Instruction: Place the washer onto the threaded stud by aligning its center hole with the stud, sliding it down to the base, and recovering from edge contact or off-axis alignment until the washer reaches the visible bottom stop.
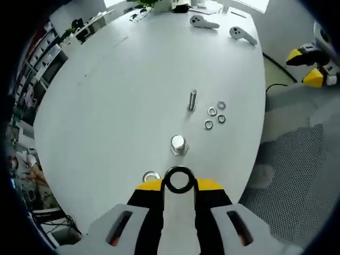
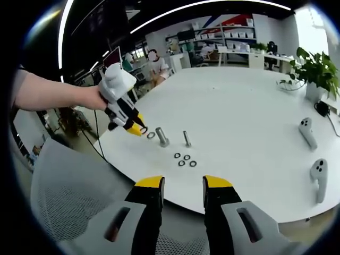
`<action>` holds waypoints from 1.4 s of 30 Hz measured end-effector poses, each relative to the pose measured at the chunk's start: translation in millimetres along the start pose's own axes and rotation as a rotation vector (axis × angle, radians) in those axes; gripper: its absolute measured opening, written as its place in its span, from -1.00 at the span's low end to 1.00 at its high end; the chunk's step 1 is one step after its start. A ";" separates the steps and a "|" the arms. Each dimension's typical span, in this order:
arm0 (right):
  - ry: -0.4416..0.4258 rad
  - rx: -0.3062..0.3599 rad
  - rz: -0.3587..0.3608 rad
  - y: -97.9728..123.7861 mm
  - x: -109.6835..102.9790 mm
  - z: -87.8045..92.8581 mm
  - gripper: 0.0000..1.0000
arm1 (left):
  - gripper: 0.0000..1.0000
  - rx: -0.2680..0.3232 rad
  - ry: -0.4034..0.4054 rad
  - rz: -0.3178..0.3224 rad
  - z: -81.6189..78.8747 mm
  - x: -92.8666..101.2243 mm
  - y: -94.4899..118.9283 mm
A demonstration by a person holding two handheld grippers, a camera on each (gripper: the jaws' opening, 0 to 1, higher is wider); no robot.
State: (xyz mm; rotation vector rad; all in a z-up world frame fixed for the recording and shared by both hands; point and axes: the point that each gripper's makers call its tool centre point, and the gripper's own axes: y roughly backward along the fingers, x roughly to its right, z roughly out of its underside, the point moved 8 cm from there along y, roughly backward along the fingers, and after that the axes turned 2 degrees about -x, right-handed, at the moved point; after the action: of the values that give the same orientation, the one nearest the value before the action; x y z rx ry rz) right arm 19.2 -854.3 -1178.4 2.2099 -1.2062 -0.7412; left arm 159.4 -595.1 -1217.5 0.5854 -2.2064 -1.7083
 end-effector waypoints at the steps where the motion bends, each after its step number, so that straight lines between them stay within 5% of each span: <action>1: 0.000 0.000 0.000 0.0 0.0 0.1 -0.38 | -0.63 0.001 -0.004 0.002 -2.2 0.4 0.3; 18: -0.002 0.009 0.001 0.4 0.5 -0.6 -0.38 | -0.63 -0.009 -0.058 0.014 -31.4 -0.3 -9.4; 42: -0.005 0.020 -0.002 0.4 1.4 -1.9 -0.39 | -0.62 -0.089 -0.100 0.025 -37.6 -2.2 -42.4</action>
State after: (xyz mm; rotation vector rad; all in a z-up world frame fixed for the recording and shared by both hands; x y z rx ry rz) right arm 20.9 -855.4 -1177.1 2.2271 -1.2193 -0.7386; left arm 184.7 -635.0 -1248.7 0.4587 -2.1803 -1.8496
